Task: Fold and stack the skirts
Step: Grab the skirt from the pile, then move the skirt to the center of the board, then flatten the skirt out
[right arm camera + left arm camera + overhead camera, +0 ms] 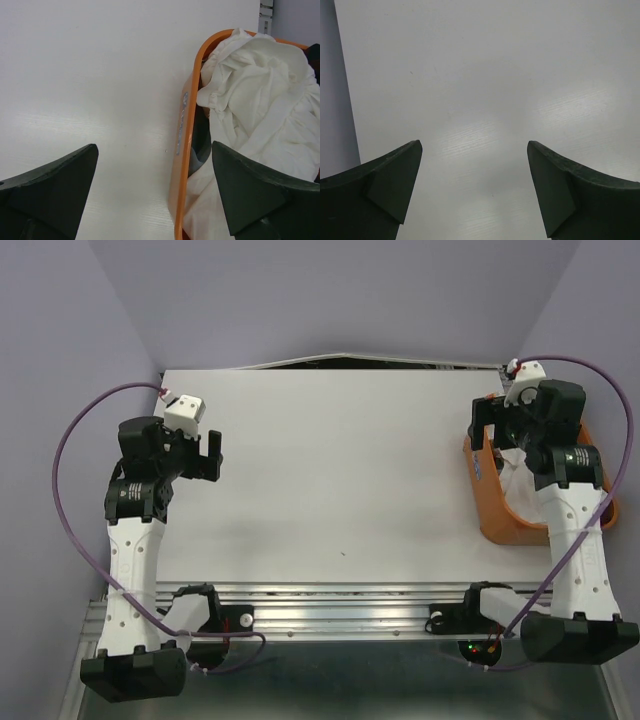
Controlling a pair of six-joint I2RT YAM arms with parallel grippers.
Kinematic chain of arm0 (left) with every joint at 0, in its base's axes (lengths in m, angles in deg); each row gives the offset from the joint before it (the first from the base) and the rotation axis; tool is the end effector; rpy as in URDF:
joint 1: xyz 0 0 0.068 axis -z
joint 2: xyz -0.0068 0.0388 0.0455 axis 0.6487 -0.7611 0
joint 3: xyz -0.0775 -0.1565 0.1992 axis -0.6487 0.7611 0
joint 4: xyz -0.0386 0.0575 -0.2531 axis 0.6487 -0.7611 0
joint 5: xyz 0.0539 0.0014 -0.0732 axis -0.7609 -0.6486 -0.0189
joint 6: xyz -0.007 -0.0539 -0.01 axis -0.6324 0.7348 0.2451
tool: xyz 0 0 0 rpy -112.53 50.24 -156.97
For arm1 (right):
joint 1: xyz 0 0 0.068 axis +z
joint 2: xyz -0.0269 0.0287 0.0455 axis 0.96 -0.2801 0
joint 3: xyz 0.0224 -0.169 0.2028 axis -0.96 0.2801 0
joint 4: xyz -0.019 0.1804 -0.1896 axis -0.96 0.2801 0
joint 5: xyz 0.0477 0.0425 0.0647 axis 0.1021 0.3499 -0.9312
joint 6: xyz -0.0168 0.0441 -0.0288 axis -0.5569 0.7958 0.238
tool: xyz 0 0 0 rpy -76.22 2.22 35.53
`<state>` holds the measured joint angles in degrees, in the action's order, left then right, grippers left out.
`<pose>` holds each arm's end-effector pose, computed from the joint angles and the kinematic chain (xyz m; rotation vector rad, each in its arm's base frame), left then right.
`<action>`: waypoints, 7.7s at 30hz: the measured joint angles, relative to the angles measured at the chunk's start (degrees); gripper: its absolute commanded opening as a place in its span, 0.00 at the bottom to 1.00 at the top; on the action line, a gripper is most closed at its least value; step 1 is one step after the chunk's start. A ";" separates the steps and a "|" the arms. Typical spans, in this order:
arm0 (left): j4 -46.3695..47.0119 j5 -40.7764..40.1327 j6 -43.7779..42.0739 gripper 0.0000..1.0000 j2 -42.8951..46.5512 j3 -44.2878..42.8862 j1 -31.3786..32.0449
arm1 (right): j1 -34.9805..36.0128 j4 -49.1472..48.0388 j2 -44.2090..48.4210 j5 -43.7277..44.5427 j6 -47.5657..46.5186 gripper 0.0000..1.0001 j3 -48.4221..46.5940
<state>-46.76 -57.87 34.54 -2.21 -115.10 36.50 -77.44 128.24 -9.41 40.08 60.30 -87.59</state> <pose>0.1989 0.0021 0.3820 0.4190 1.9032 -0.0691 0.2167 -0.0081 0.4112 -0.2271 2.0519 0.0085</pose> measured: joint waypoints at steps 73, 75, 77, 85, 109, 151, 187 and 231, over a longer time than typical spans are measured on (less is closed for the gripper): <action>7.06 15.02 5.95 0.99 -3.56 1.97 0.00 | -21.33 -5.64 -37.57 -1.01 -5.64 0.01 -34.77; 7.02 14.62 5.95 0.99 -4.07 1.97 0.00 | -21.33 -5.79 -34.77 -1.36 -4.17 0.01 -36.98; 6.95 14.12 5.92 0.99 -5.25 1.97 -0.02 | -21.33 -6.95 -30.95 -1.73 -2.32 0.01 -39.19; 7.17 13.88 6.01 0.99 -6.97 1.95 -0.02 | -21.33 -22.67 -19.71 -4.11 9.31 0.01 -41.83; 9.07 22.08 8.90 0.98 -8.55 -6.05 -0.46 | 13.31 -42.32 -32.76 -14.32 35.30 0.01 -37.20; -0.48 17.35 -19.74 0.82 -17.70 -0.83 7.26 | 37.03 -35.76 -29.24 -9.05 14.45 0.65 7.87; -7.91 13.81 -62.88 0.46 -42.71 -10.16 20.76 | 33.97 -32.68 -33.88 -18.34 1.03 0.91 17.25; -15.02 23.67 -44.11 0.00 -47.95 -33.31 13.18 | 33.68 -56.39 -36.24 -25.77 26.99 0.22 20.00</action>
<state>-61.78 -34.20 -9.57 -50.16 -148.41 49.68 -43.76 71.85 -45.65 14.31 87.29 -67.59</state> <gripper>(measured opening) 0.025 0.232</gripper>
